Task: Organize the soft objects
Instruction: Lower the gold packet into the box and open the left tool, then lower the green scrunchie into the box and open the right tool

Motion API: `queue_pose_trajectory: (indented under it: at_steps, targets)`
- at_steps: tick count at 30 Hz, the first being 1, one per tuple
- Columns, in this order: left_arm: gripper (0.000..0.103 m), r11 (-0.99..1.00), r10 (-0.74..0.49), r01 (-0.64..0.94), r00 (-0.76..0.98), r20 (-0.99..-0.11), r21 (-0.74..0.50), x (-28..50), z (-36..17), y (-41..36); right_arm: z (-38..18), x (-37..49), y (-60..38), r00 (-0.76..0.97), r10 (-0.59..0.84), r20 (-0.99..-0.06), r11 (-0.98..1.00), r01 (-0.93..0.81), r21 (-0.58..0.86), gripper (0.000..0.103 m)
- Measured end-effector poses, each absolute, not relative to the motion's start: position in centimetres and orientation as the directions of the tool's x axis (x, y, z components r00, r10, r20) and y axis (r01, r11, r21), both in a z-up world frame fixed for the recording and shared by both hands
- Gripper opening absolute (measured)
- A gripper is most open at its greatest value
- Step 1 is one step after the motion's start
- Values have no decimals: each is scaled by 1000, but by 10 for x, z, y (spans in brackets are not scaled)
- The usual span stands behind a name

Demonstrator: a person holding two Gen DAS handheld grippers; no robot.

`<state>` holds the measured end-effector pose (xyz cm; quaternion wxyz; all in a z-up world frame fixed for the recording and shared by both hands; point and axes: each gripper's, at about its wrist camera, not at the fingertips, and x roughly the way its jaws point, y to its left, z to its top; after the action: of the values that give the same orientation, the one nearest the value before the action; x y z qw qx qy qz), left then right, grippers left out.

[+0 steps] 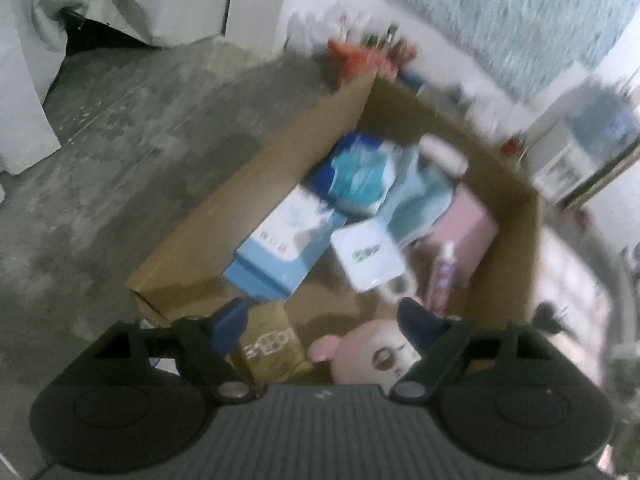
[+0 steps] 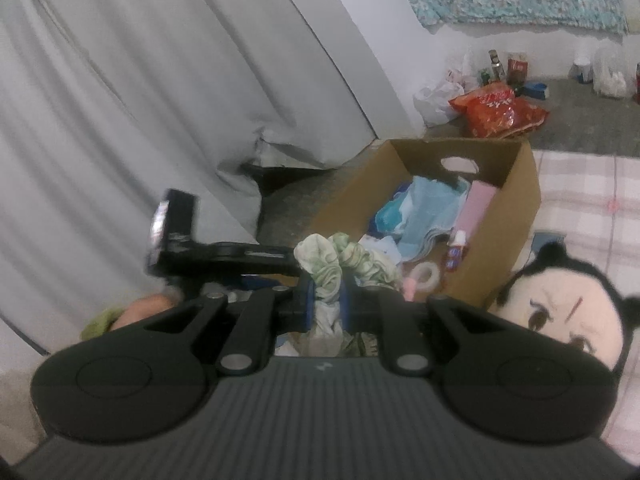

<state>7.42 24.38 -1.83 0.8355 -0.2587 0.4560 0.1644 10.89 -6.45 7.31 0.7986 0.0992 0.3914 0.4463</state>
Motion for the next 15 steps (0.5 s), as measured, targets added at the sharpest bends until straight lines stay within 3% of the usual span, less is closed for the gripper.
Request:
queue_pose_trajectory:
  at_steps: [7, 11, 15]
  targets:
    - [87, 759, 80, -530, 653, -753, -379, 47, -11, 257, 67, 143, -11, 273, 741, -613, 615, -644, 456, 11]
    - [87, 736, 119, -551, 677, -726, -393, 38, -13, 269, 49, 166, 29, 163, 764, -624, 562, -644, 520, 11]
    - [87, 717, 136, -570, 678, -723, -400, 32, -17, 283, 20, 174, 90, 85, 711, -698, 527, -722, 448, 11]
